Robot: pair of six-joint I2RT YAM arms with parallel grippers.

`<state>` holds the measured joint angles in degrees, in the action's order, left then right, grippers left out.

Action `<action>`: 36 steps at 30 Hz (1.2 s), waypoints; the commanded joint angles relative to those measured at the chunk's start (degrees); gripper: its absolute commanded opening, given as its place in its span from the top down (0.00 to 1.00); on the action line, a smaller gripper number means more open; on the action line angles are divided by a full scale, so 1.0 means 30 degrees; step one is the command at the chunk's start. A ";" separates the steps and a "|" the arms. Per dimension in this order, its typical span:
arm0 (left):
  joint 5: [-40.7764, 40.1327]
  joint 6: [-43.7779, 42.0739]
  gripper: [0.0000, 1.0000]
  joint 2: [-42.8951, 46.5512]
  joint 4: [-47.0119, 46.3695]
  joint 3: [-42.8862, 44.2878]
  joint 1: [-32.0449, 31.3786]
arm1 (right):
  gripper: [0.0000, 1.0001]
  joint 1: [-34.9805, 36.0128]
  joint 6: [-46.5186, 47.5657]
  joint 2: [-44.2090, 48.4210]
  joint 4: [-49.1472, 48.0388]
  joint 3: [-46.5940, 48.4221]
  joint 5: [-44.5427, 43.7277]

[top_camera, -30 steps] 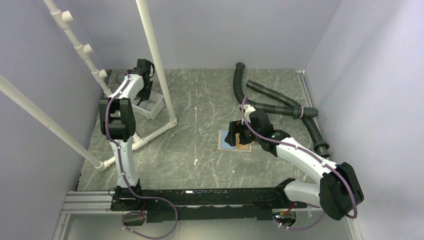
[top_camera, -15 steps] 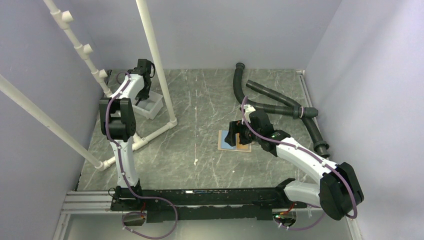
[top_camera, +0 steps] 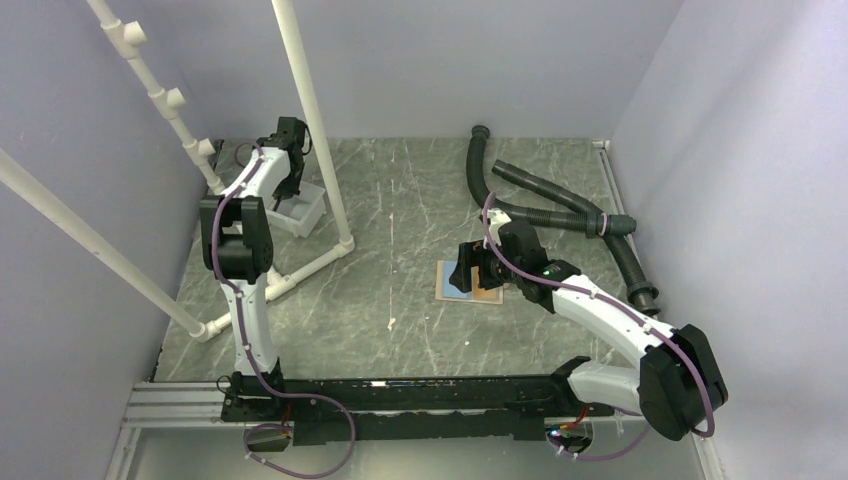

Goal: Put the credit cards into the card holder
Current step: Pick up the credit card from the storage box.

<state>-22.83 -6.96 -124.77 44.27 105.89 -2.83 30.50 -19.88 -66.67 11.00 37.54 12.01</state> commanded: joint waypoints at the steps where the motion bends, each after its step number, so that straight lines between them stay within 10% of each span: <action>1: -0.0260 -0.0023 0.84 0.0944 0.0095 0.0857 -0.0047 | 0.15 0.0079 0.0196 0.0103 -0.0820 0.0017 -0.0253; 23: 0.0418 0.3871 1.00 0.3132 0.3368 0.2237 0.0050 | 0.15 0.0083 0.0239 -0.0054 -0.0635 0.0147 -0.0392; 28: -0.1272 0.7963 1.00 0.6518 0.5772 0.1754 0.0090 | 0.15 0.0061 0.0269 -0.0321 -0.0305 0.0396 -0.0530; 36: 0.5799 1.0193 1.00 1.6258 0.6023 -0.6102 0.0087 | 0.15 0.0057 0.0068 -0.0793 -0.0265 0.0670 0.1055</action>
<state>-18.44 18.35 -88.09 60.12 96.73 -2.57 30.50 -19.90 -68.31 11.16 37.54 11.73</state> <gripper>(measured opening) 0.007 0.850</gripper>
